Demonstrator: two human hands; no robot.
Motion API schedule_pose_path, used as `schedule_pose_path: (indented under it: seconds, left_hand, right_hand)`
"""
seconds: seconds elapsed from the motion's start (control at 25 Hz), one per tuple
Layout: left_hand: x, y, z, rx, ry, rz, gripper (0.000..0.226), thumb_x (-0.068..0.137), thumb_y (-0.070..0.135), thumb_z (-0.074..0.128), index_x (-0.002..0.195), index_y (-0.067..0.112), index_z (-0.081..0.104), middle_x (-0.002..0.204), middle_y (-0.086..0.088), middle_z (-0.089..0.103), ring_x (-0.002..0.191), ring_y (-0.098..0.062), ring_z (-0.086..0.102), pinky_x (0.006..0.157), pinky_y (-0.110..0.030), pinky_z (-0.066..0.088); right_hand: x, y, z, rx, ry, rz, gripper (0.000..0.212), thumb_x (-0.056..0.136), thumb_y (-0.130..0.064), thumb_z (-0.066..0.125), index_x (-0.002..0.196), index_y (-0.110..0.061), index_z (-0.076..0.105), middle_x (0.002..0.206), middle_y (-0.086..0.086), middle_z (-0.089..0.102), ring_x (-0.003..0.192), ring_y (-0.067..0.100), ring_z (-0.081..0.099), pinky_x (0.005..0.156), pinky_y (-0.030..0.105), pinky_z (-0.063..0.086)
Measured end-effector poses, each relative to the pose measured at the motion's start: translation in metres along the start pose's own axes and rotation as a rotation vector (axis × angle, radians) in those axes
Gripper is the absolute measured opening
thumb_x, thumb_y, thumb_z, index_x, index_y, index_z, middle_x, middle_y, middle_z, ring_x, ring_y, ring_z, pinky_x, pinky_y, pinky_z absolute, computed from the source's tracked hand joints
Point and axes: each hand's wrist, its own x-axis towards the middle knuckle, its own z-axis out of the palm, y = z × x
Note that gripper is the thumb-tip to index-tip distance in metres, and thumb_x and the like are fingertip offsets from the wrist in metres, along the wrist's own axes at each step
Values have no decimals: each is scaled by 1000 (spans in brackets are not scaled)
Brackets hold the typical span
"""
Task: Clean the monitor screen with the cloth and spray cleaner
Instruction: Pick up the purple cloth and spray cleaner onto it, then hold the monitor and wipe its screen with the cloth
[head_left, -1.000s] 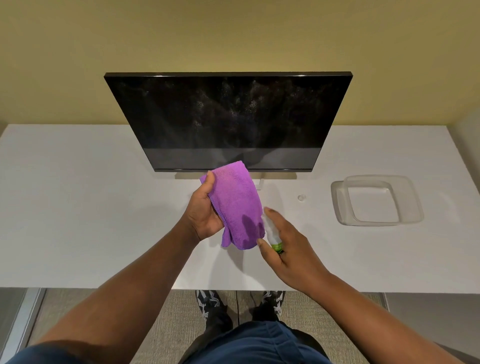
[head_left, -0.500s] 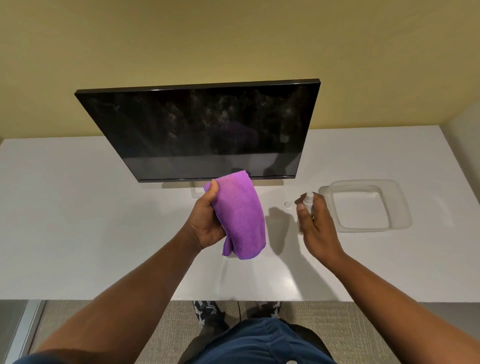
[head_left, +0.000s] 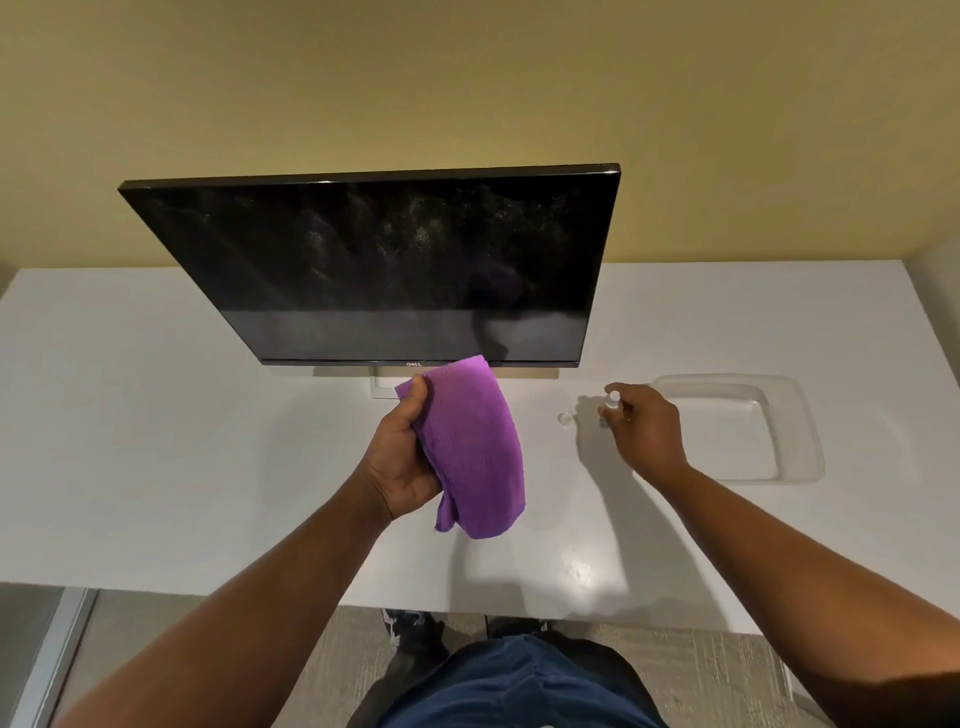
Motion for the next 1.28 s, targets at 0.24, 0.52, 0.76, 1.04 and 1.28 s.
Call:
schedule_pose_path:
  seconds: [0.24, 0.52, 0.76, 1.04, 1.28]
  left_hand:
    - [-5, 0, -6, -20, 34, 13, 46, 89, 56, 57, 103, 21, 83, 109, -12, 77, 90, -28, 77, 76, -43, 61]
    - [-7, 6, -11, -31, 36, 25, 47, 87, 57, 59, 105, 21, 83, 109, -12, 77, 91, -28, 78, 78, -43, 62]
    - [-12, 12, -9, -28, 19, 54, 47, 87, 58, 59, 106, 21, 82, 109, -12, 77, 92, -28, 78, 77, -44, 62]
    - [-30, 30, -6, -28, -7, 101, 48, 95, 60, 56, 116, 22, 78, 120, -12, 75, 103, -30, 75, 83, -46, 60]
    - [-56, 46, 2, 22, -49, 142, 54, 96, 65, 50, 114, 24, 79, 118, -12, 75, 104, -30, 74, 82, -46, 60]
  right_hand:
    - [7, 8, 3, -140, -23, 100, 5, 86, -12, 72, 89, -9, 70, 81, 8, 72, 79, 34, 64, 71, 37, 48]
    - [8, 1, -1, -240, -47, 124, 8, 88, -13, 64, 80, -14, 62, 78, 4, 68, 74, 33, 59, 63, 34, 43]
    - [5, -5, -4, -236, -57, 156, 11, 90, -19, 67, 98, -12, 65, 97, 8, 71, 89, 35, 62, 71, 35, 44]
    - [-19, -37, -14, -249, 123, -31, 50, 91, -29, 71, 136, -9, 59, 137, 15, 57, 123, 39, 50, 98, 47, 45]
    - [-49, -139, 0, 213, -143, -286, 18, 98, -41, 58, 103, -29, 71, 101, -13, 70, 94, 9, 64, 79, 24, 50]
